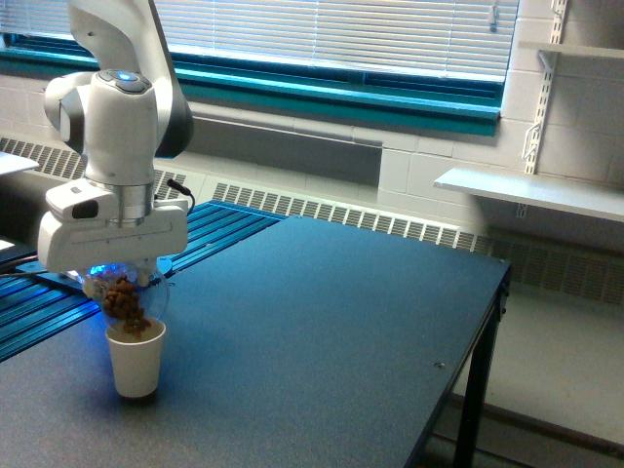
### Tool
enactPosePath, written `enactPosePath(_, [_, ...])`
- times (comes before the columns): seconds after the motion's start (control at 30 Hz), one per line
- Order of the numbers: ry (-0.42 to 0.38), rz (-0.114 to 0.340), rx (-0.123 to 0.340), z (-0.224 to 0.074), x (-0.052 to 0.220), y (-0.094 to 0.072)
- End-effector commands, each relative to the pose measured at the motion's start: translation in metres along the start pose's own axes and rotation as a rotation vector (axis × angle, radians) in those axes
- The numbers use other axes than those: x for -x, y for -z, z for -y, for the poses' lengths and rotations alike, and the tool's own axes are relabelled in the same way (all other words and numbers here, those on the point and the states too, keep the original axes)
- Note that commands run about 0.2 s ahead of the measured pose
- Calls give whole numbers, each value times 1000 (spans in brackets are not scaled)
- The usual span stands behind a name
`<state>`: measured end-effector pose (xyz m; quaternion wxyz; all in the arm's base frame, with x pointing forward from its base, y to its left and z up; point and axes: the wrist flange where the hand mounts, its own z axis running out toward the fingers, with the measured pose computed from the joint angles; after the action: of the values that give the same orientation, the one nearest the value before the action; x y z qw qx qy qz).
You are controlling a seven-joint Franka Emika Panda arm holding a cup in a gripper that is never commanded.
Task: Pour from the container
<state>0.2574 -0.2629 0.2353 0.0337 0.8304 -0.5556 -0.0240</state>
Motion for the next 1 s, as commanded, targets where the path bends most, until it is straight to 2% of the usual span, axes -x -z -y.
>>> enactPosePath(0.03, [40,5,5,7,0,2])
enactPosePath(0.47, [40,23,13,5,2,2])
enactPosePath(1.0, [29,19,14,1,-1,6])
